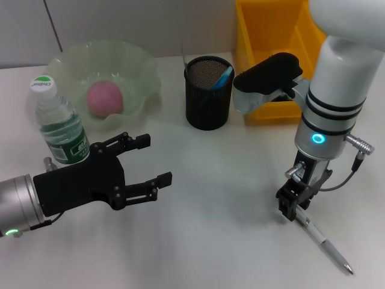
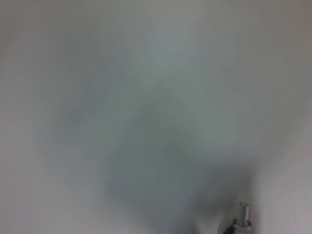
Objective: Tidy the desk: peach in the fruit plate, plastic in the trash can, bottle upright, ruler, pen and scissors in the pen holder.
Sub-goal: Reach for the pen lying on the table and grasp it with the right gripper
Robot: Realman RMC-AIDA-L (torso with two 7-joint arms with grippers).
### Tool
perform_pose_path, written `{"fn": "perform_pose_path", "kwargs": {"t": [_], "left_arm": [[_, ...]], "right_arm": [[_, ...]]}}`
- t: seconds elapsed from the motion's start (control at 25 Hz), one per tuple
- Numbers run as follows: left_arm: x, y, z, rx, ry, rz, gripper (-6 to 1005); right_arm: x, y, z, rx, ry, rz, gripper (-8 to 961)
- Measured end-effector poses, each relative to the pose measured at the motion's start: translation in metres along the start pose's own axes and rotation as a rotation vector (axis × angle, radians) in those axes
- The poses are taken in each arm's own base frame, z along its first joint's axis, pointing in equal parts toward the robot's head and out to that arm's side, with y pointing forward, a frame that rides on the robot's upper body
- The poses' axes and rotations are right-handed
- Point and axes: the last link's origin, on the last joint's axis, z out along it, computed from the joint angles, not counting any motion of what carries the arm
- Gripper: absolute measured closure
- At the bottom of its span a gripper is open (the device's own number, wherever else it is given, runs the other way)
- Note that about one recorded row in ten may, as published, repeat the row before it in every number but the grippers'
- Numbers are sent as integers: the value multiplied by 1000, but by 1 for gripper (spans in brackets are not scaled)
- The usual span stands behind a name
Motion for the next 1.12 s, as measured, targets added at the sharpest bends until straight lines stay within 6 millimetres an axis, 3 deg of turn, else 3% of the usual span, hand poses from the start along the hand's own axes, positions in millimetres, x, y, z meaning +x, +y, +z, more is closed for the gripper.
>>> {"fn": "perform_pose_path", "kwargs": {"t": [1.12], "left_arm": [[0,2,-1,-8,3,2,138]], "right_arm": [[2,-3,6,2,2,17,646]]}}
